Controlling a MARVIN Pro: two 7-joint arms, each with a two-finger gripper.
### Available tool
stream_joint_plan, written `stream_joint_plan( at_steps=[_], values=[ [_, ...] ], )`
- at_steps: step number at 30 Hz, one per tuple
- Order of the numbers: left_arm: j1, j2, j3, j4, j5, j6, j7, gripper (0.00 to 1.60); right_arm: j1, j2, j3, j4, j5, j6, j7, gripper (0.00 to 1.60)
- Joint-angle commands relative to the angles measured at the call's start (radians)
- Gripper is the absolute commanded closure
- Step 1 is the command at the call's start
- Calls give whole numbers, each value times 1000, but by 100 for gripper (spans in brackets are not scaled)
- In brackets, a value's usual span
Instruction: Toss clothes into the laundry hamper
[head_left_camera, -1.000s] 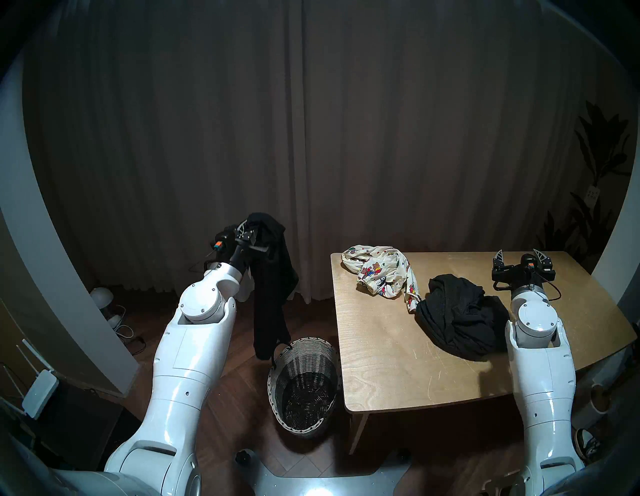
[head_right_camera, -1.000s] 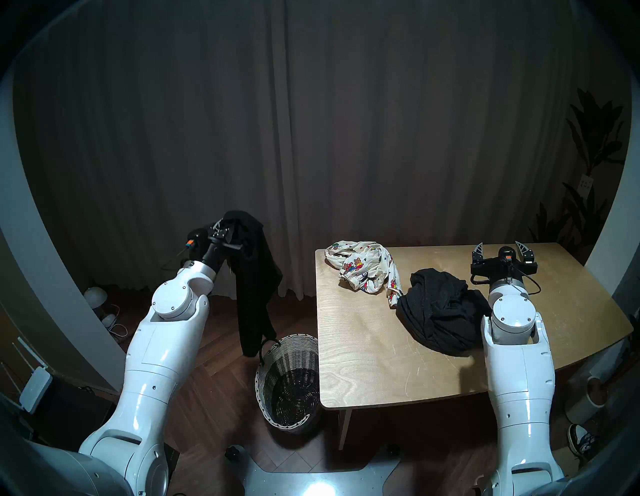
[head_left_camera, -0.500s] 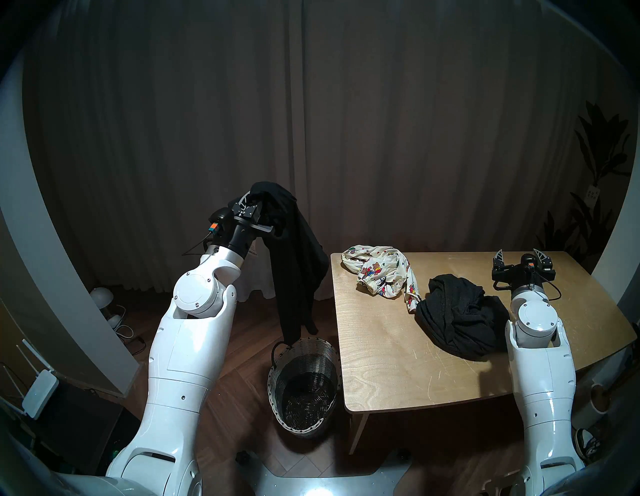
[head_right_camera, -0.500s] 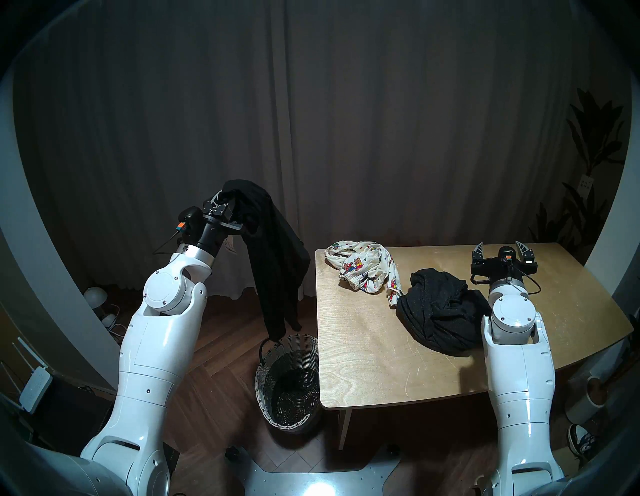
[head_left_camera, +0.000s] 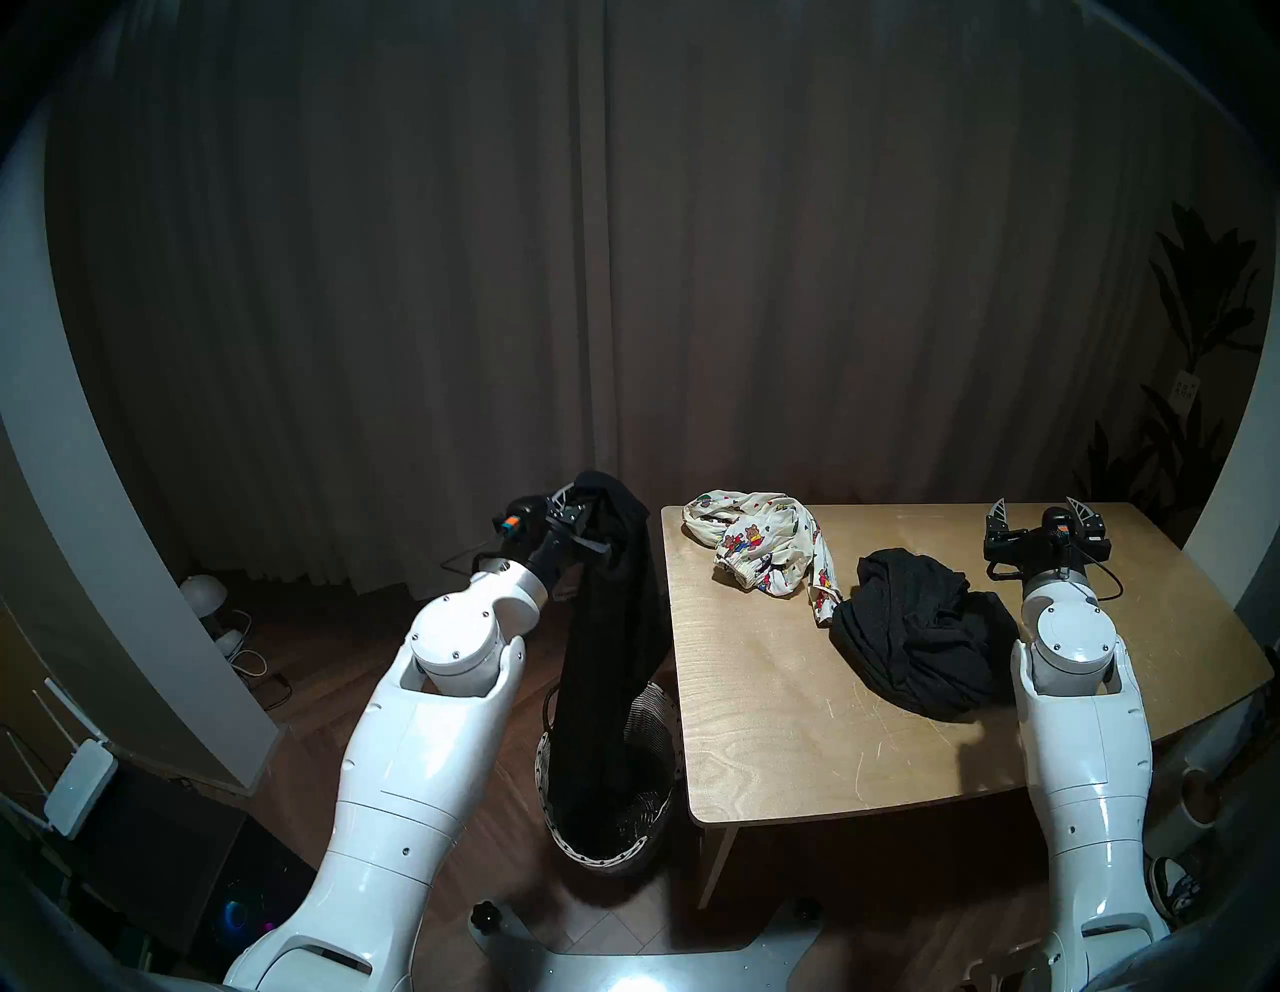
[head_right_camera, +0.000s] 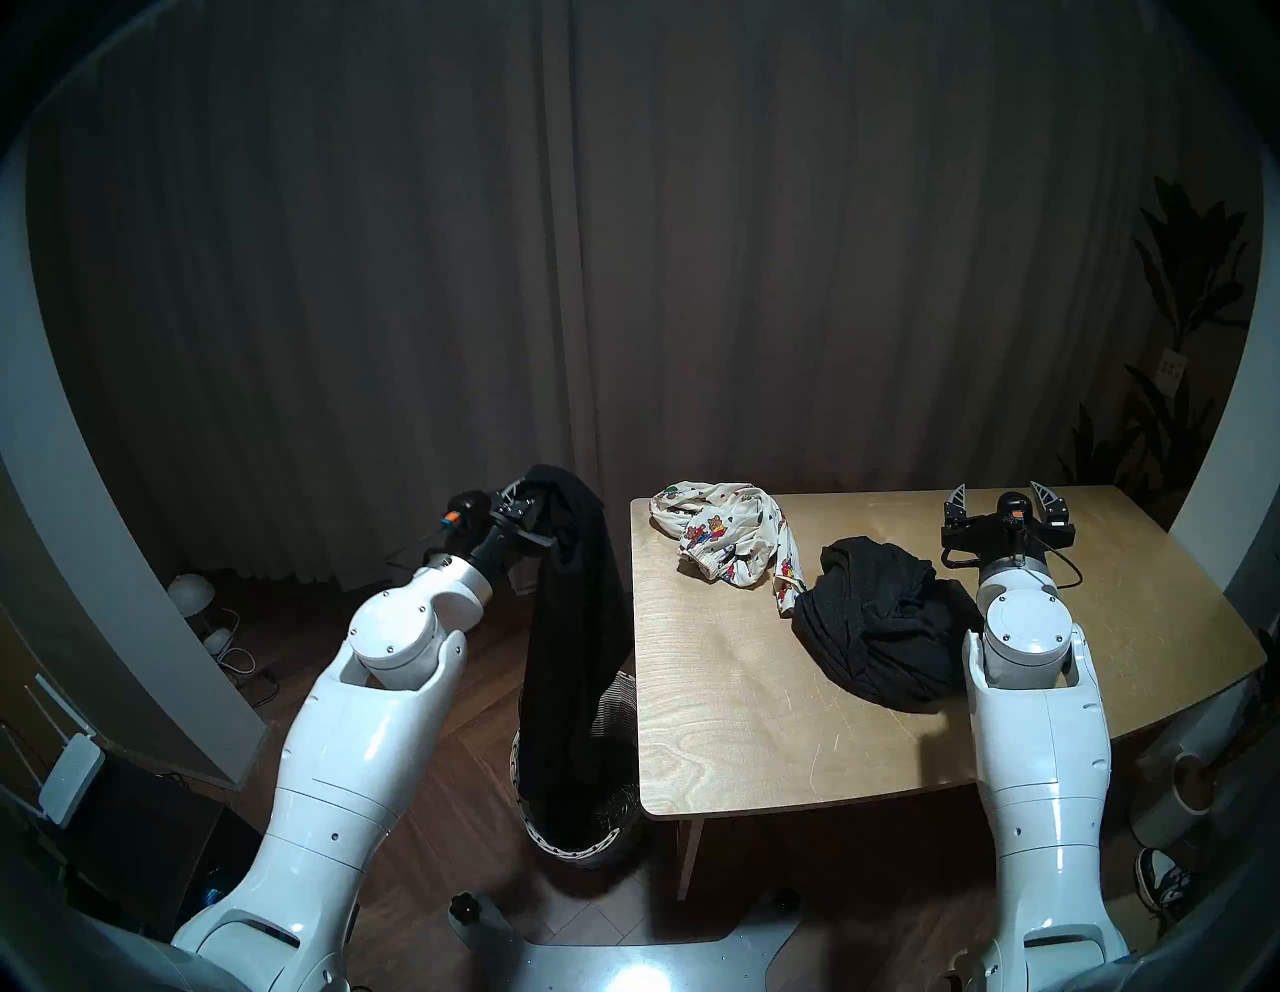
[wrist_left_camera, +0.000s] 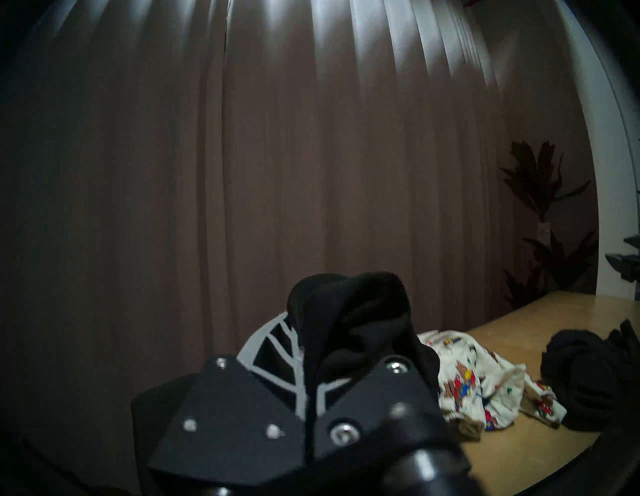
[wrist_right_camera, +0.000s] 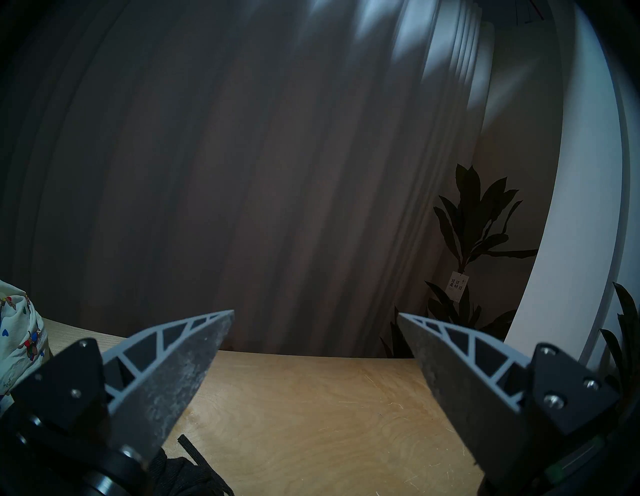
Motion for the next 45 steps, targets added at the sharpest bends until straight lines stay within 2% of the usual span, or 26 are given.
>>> stream_joint_plan(
  at_steps=[1,3,10,20,31,45],
  values=[
    [-17,-8,-18,38,-2,-51,19,160,6,6,2,-26,1,-11,2,0],
    [-22,-8,-20,56,5,-51,28,160,6,6,2,-26,1,-10,2,0],
    [-32,-3,19,135,110,-54,86,160,6,7,2,-26,2,-10,1,0],
    [-86,-11,46,296,145,-85,95,160,6,7,1,-25,2,-10,1,0],
    [-118,-10,55,373,150,-98,86,160,6,8,1,-25,3,-10,0,0],
    [-69,-5,49,387,141,-115,72,160,5,8,1,-26,3,-11,0,0]
  ],
)
